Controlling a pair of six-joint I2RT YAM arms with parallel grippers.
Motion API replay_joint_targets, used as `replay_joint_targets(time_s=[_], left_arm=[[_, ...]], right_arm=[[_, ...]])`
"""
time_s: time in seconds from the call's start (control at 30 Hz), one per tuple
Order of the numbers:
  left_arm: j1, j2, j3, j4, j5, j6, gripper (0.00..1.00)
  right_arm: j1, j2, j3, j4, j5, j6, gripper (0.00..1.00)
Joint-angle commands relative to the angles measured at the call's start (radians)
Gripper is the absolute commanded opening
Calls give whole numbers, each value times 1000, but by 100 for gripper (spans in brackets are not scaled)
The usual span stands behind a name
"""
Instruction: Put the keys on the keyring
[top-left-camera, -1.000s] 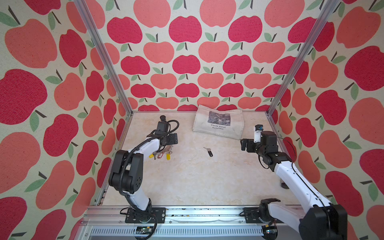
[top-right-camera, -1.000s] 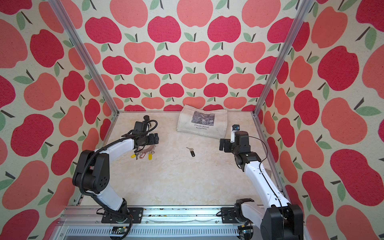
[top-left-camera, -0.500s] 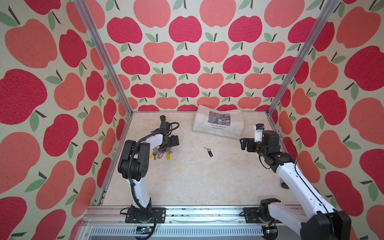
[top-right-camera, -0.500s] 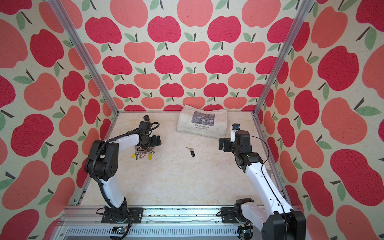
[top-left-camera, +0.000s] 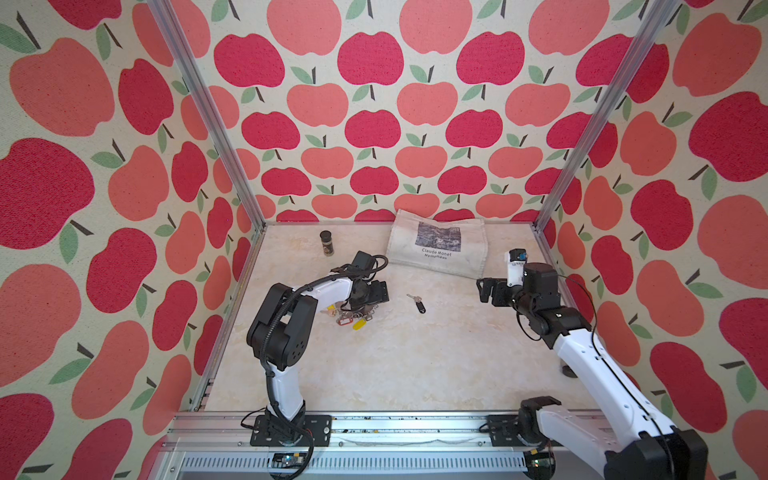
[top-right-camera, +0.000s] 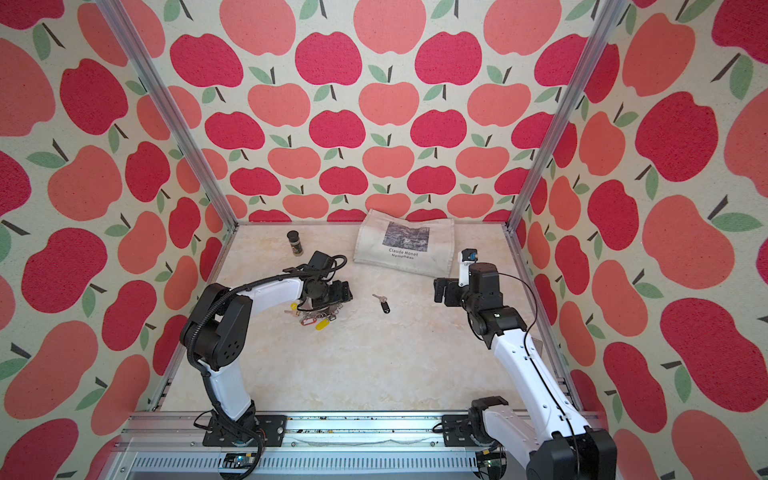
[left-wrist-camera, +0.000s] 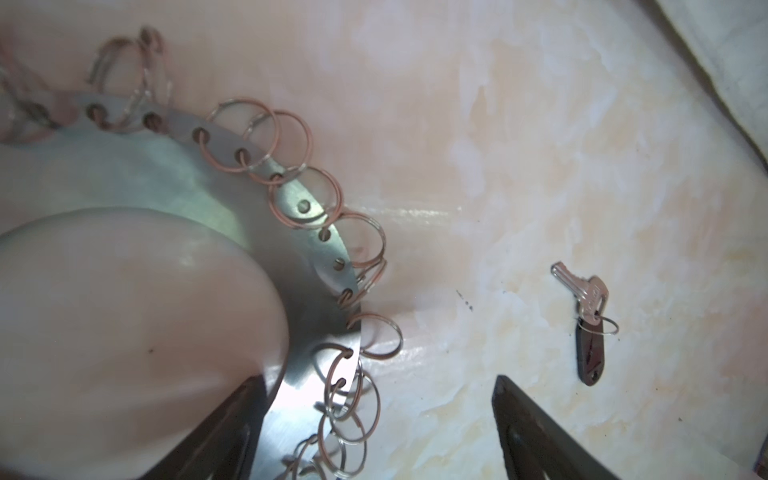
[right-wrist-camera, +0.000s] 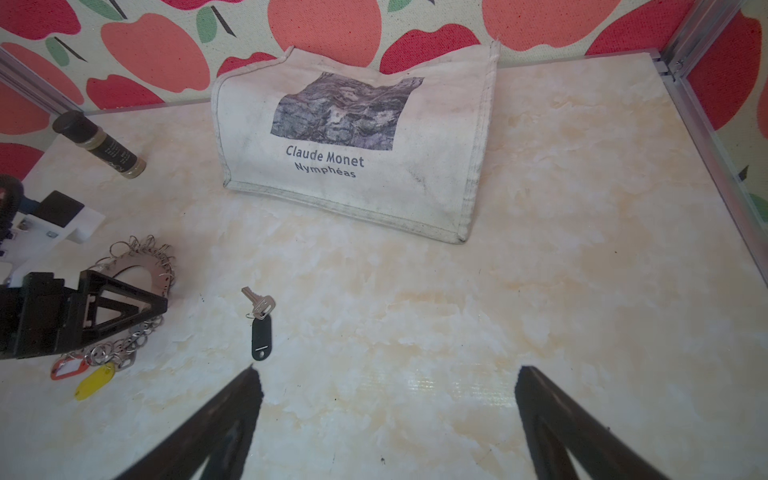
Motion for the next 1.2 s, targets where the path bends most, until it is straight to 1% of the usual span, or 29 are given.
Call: replay_joint_targets(time_s=[0.0,0.07,0.2,0.33,0.43,0.57,0.67,0.77,1.17], left_arm=[[-40,28,-30,-83,51,-101,86],[-49,22,4,-102,27,-90,85],[-70,-31,62,-202,-79,-23,84],[-102,-110,54,-256,-141,10,81],[-145,-136,54,-299,-165,-1,76],[-184,-137,45,-325,-186,-42,68],[-188,-130,23,-316,-196,-82,62],[-189,-123,10,-290,-191,-108,58],[-188,-57,22,-259,-167,-135,56]], right_arm=[[26,-7,-18,-13,-5,22,99],[43,6,-17,-5,-5,25,99],[82,33,-4,-4,-2,21,99],[119,46,-1,5,12,16,99],[137,52,-2,10,20,15,99],[153,47,-10,17,29,16,99],[156,44,-11,17,31,15,99],[157,36,-9,12,33,10,99],[157,2,-25,2,60,-3,99]])
